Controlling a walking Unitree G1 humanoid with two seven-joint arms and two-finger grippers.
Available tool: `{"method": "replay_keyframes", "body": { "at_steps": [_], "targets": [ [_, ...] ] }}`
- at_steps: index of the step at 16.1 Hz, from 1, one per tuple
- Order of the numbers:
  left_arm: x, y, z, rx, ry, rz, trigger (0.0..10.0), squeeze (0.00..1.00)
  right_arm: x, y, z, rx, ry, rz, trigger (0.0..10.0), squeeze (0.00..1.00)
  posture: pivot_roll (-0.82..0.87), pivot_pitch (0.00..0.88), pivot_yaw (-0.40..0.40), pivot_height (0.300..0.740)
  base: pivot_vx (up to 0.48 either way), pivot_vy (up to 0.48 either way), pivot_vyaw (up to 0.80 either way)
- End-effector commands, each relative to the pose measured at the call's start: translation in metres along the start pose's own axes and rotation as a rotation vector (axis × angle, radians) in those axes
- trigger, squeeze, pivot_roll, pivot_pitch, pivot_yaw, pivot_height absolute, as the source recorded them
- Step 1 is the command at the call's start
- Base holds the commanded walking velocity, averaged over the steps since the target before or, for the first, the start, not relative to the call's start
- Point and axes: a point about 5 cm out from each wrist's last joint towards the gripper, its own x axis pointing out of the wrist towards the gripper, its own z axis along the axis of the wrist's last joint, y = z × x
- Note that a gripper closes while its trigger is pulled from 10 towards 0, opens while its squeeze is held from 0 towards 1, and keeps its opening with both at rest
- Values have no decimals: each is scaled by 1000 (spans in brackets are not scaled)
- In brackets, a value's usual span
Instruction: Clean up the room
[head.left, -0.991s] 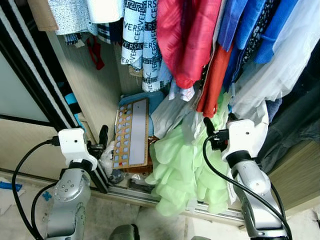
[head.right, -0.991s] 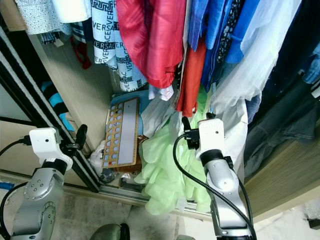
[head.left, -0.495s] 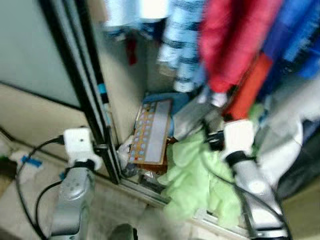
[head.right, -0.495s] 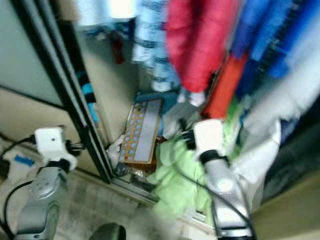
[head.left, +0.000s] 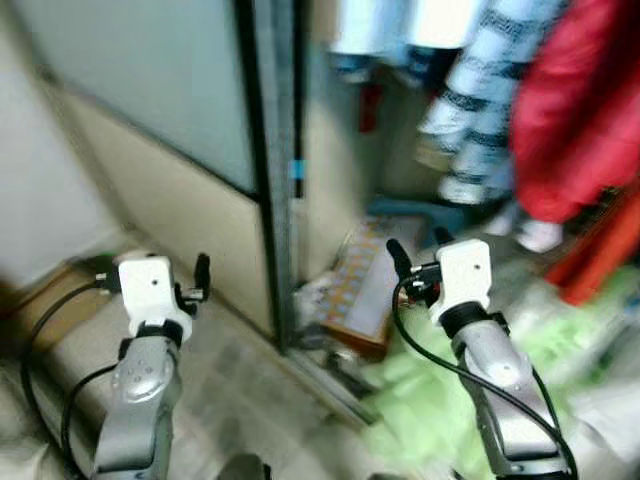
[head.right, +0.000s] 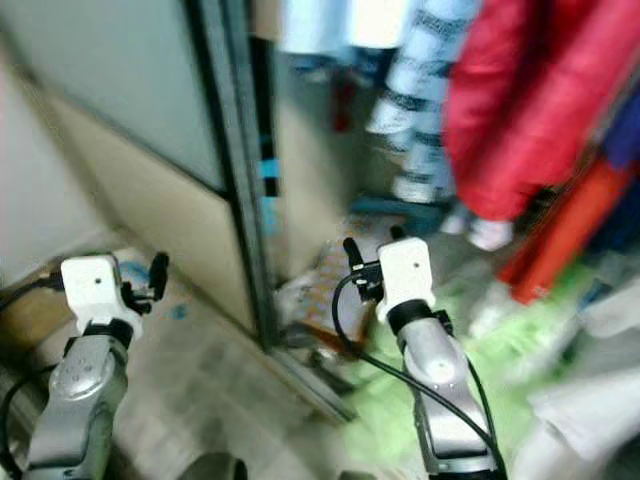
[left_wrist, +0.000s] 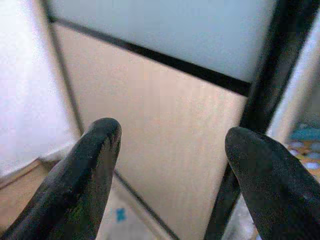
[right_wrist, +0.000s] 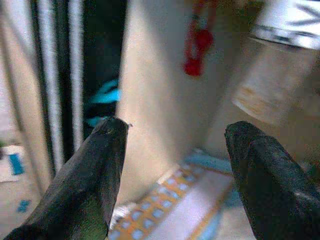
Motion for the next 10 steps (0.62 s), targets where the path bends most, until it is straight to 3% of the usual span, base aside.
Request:
{"method": "replay_keyframes", "body": {
  "at_steps": [1,10],
  "targets": [
    [0,-4,0,-3,8,-14,10000,0,0,-3,-2,5,9,-9,10000,0,-65,0,-13,740,0,0,800],
    [1,-6,-1,-21,26,-31,10000,0,1,-1,-5,31,16,-4,10000,0,-61,0,-11,740,0,0,800]
  ]
}}
